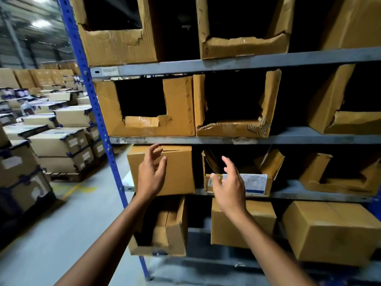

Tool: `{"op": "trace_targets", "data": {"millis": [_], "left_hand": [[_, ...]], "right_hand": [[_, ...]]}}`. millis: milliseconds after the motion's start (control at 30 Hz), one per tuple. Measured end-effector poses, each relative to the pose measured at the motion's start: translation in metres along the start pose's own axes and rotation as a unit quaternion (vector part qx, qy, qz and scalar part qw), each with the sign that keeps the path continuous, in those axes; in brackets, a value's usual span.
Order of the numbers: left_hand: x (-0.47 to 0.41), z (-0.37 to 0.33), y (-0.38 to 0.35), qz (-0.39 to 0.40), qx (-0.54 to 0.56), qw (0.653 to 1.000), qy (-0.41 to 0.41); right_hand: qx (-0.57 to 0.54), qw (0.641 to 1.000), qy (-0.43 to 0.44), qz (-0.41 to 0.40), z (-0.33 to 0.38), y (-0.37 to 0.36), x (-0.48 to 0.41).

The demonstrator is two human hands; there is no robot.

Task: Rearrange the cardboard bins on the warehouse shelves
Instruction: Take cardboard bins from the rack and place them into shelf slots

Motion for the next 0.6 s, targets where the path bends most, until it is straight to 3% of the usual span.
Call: {"op": "trace_targets", "data": {"millis": [300,600], "left_hand": [[0.013,0.052,0.043,-0.026,-0.041,0.997,0.060],[-0.020,0.132,0.057,-0.031,-0.053,0.992,0.111]], "right_hand": [[0.013,0.998,-0.030,0.054,0.006,-0.035,0.026],[0.031,0.991,-0.083,0.104,-0.014,-0.122,0.009]]}}
Point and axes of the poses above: each hand's wrist, its own x-axis away from the middle knuckle, its own y-axis out of the back of the hand, z = x × y, the point moved 8 cm from there along -x, towards the middle knuckle, and after that the axes turned 6 degrees about -z, right-handed, at the moved point
